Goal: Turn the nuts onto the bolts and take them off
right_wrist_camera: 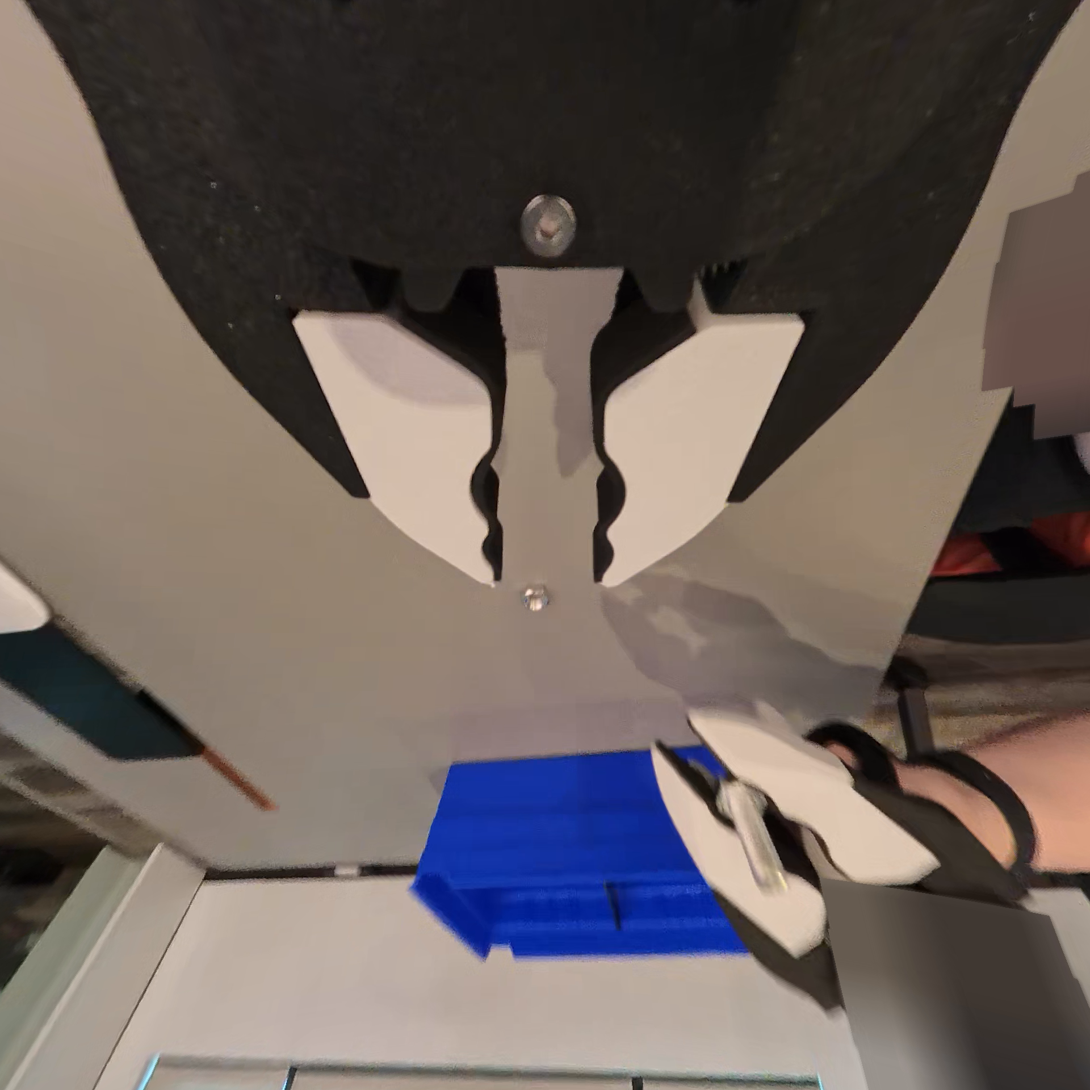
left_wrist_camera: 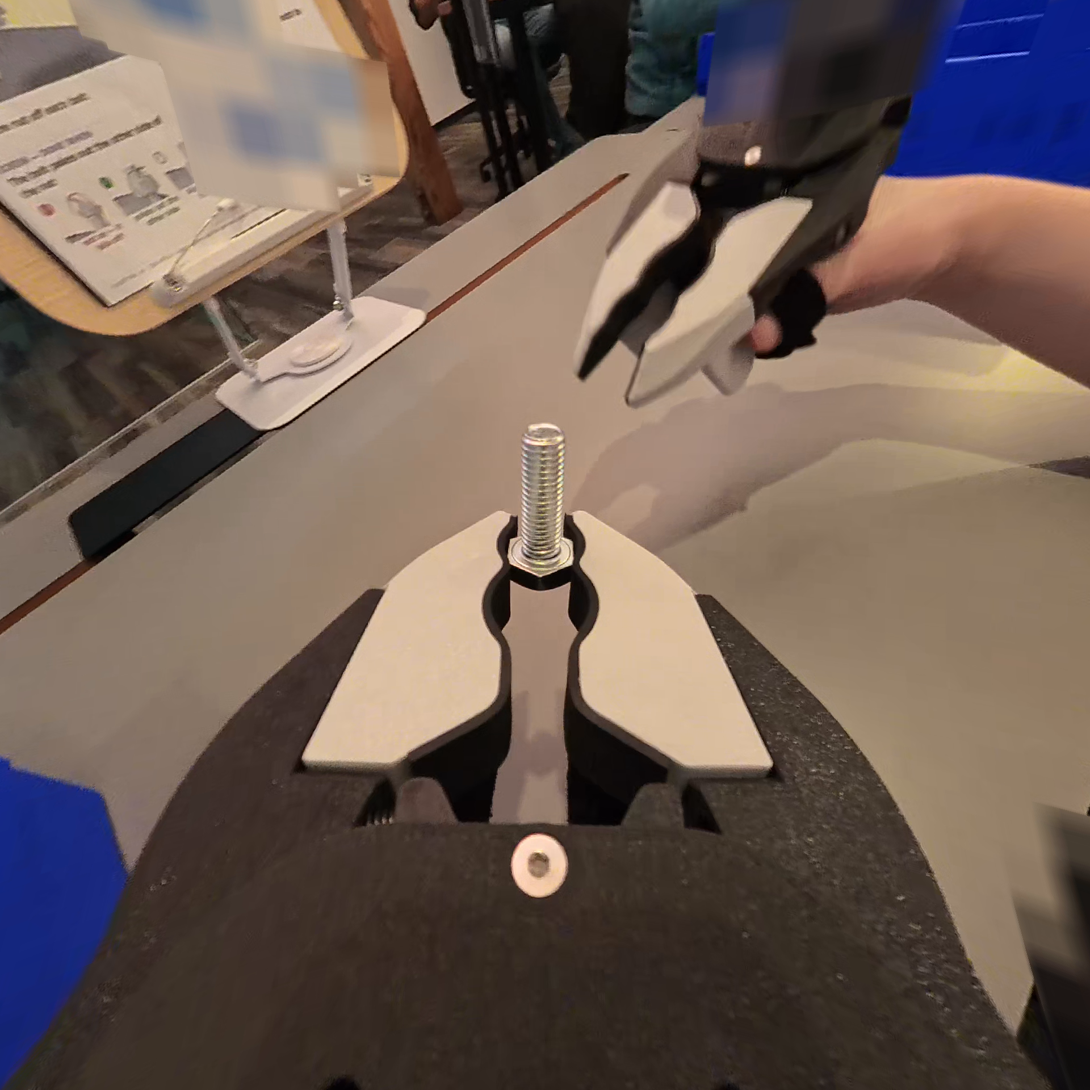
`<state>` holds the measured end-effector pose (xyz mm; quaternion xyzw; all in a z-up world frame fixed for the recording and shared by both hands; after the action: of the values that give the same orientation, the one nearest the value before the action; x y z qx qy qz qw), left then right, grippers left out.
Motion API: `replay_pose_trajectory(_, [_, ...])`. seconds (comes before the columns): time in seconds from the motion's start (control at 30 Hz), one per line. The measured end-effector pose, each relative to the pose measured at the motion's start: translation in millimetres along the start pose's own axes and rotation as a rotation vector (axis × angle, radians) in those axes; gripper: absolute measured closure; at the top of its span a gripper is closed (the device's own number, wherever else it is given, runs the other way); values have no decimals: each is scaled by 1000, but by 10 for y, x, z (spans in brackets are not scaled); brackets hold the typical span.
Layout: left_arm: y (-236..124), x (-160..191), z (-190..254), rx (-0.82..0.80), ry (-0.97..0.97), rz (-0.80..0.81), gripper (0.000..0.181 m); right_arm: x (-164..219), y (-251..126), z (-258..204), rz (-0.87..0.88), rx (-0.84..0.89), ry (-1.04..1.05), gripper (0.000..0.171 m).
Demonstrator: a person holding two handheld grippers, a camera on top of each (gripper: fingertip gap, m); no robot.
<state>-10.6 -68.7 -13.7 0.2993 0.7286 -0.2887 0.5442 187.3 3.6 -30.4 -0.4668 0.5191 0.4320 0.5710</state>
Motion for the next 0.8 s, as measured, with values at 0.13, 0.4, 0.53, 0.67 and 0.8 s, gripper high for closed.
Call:
replay_pose_trajectory(0.13, [-242,-27,-97,-93,-4,-23,167,231,359,-44,-128,-63,-11,142])
replay_pose_trajectory(0.4, [-725,-53,-248,-196,27,-93,167,422,1039,51,-264,-146,-107,143])
replay_pose_trajectory(0.53, [-829,-65,-224,-190,17,-96,167,519,1221,141,-331,-206,-134,144])
replay_pose_trajectory(0.67, [-880,-80,-197,-182,8,-95,167,584,1333,184,-394,-259,-150,146])
replay_pose_trajectory(0.8, [-911,-89,-189,-176,4,-95,167,614,1378,208,-440,-284,-149,149])
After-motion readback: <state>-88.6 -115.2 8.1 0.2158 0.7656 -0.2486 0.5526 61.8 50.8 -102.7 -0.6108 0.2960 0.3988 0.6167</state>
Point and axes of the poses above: each gripper's, where its closed fingertips meet, y out along the fingers, x out of its underside, z = x × y across the jaws, the point moved 8 cm from there along -y, back along the fingers, and after that the axes turned 15 degrees about z, right-handed, at the moved point
